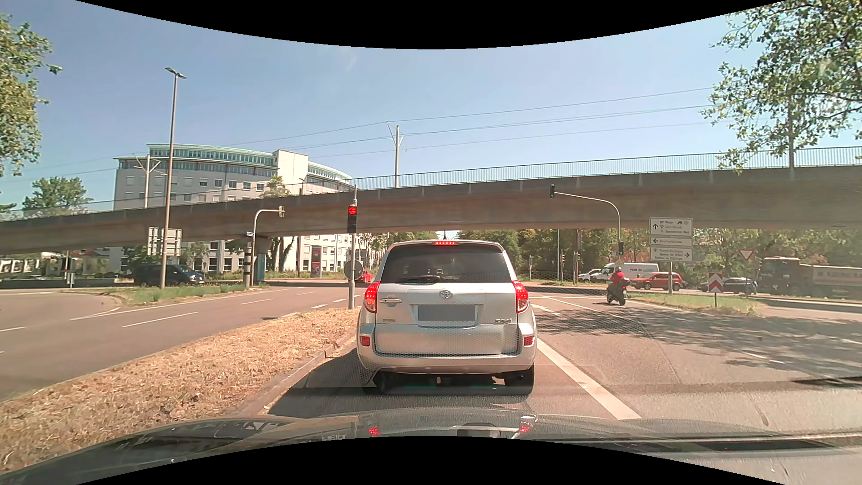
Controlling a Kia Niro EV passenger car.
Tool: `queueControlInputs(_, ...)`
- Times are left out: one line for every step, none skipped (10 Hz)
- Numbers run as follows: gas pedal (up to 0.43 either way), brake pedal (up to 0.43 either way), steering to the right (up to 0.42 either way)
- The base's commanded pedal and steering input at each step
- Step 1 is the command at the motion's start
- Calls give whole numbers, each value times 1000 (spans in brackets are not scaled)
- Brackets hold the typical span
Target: Follow the waypoints while adhering to traffic rules and regulations
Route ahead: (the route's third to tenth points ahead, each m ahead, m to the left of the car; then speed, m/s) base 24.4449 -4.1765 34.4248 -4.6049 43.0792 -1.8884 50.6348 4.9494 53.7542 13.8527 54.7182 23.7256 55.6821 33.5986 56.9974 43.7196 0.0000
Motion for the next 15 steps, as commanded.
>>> queueControlInputs(0, 226, -1)
queueControlInputs(0, 226, 0)
queueControlInputs(0, 232, 0)
queueControlInputs(0, 226, -1)
queueControlInputs(0, 226, -1)
queueControlInputs(0, 226, -1)
queueControlInputs(0, 232, -1)
queueControlInputs(0, 232, -1)
queueControlInputs(0, 226, 0)
queueControlInputs(0, 232, -1)
queueControlInputs(0, 232, -1)
queueControlInputs(0, 226, -1)
queueControlInputs(0, 226, -1)
queueControlInputs(0, 232, 0)
queueControlInputs(0, 226, 0)
